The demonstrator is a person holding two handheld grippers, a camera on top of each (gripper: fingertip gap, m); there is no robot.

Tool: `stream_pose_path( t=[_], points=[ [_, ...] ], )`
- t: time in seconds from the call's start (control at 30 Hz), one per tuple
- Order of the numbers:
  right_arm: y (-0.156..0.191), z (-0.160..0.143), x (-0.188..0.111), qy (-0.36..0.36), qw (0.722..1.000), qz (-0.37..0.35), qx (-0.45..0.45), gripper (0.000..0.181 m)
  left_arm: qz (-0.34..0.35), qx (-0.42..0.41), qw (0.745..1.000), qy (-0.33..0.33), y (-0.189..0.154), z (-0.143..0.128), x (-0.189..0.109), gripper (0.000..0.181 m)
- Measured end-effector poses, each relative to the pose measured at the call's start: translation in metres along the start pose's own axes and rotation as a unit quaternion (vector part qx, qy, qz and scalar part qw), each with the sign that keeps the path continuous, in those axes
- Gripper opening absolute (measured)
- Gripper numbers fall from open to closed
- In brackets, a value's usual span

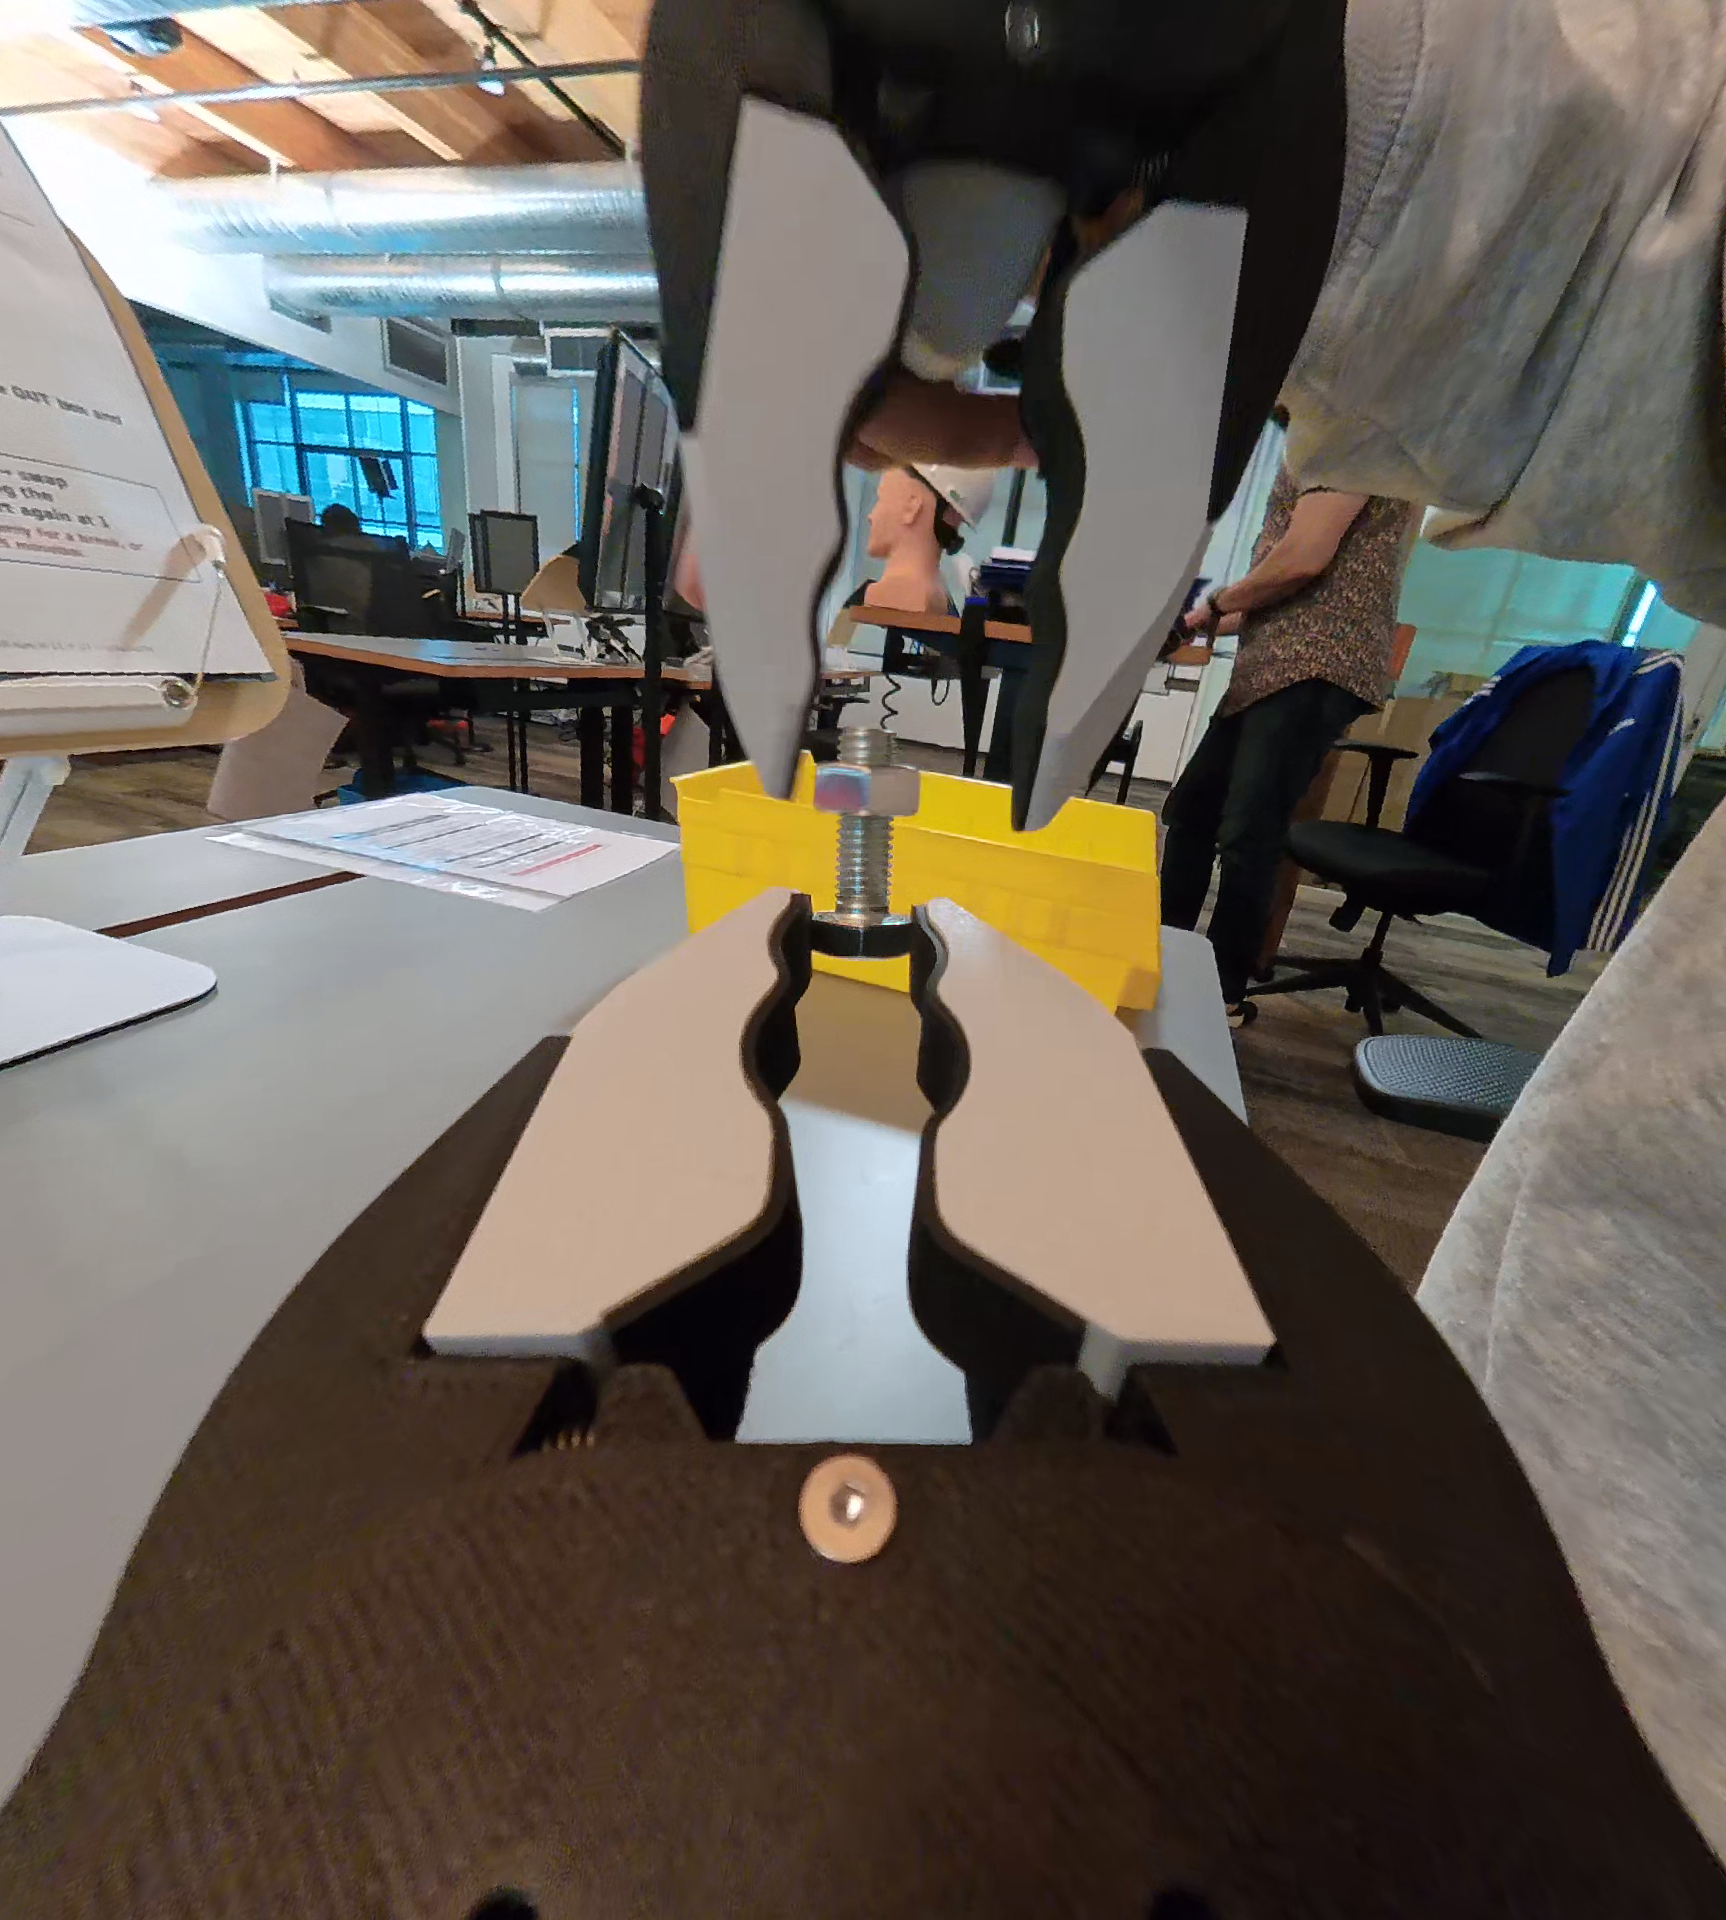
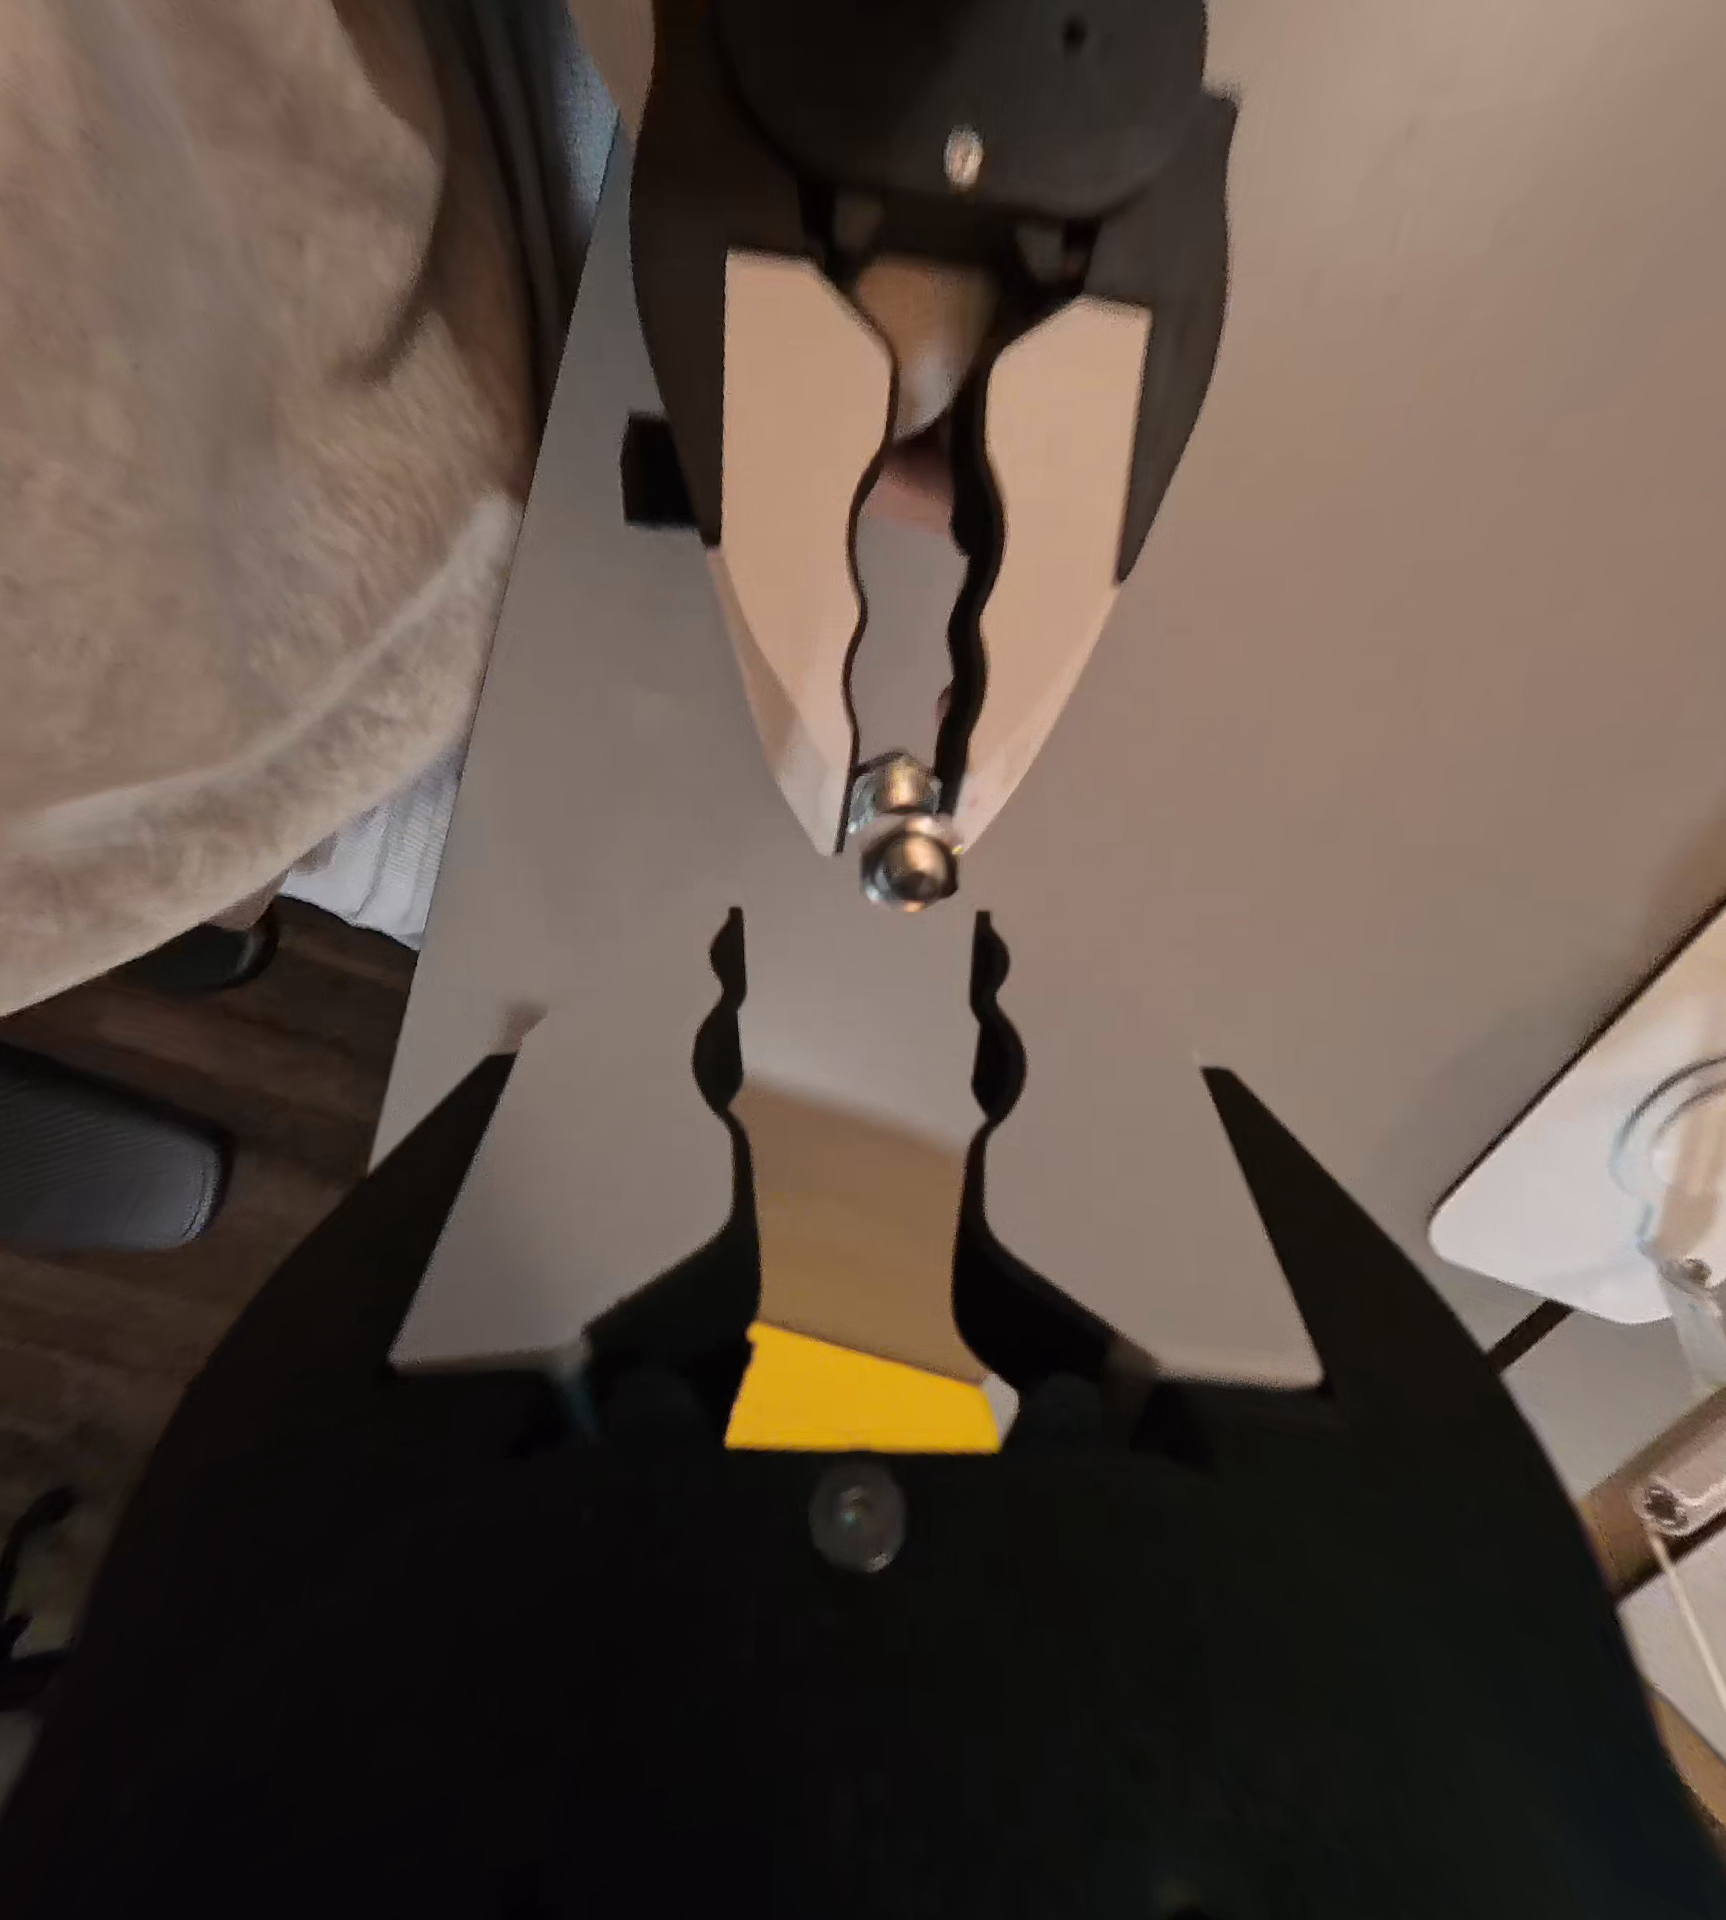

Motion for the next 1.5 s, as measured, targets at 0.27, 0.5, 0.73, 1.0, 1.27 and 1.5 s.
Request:
stream_pose_path(
  t=[0.27, 0.5, 0.73, 1.0, 1.27, 1.5],
  points=[
    [0.015, 0.014, -0.010, -0.071, 0.995, 0.062, 0.008, 0.030, 0.008, -0.003, 1.000, 0.008, 0.003, -0.002, 0.000, 0.019],
    [0.008, 0.014, -0.010, -0.089, 0.995, 0.044, 0.005, 0.037, -0.005, 0.001, 1.000, 0.011, -0.001, -0.003, 0.001, 0.019],
    [0.003, 0.005, 0.002, -0.031, 0.999, 0.012, 0.000, 0.045, -0.003, 0.002, 1.000, 0.006, -0.001, -0.001, 0.000, 0.019],
    [0.012, 0.009, -0.009, -0.065, 0.996, 0.059, 0.020, 0.017, 0.004, -0.002, 1.000, 0.016, 0.002, -0.003, 0.000, 0.019],
    [-0.006, 0.005, -0.012, -0.061, 0.997, -0.040, 0.004, 0.016, -0.003, 0.003, 1.000, 0.016, -0.001, -0.004, 0.001, 0.019],
    [-0.002, 0.006, -0.002, -0.070, 0.997, -0.014, 0.013, 0.014, -0.010, 0.009, 1.000, 0.017, -0.003, -0.004, 0.002, 0.019]
  ],
)
Point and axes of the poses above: each gripper's, where its closed fingertips meet, x out along the fingers, z out of its top, y = z × x across the jaws, the point moved 6 cm from there along -x, back along the fingers
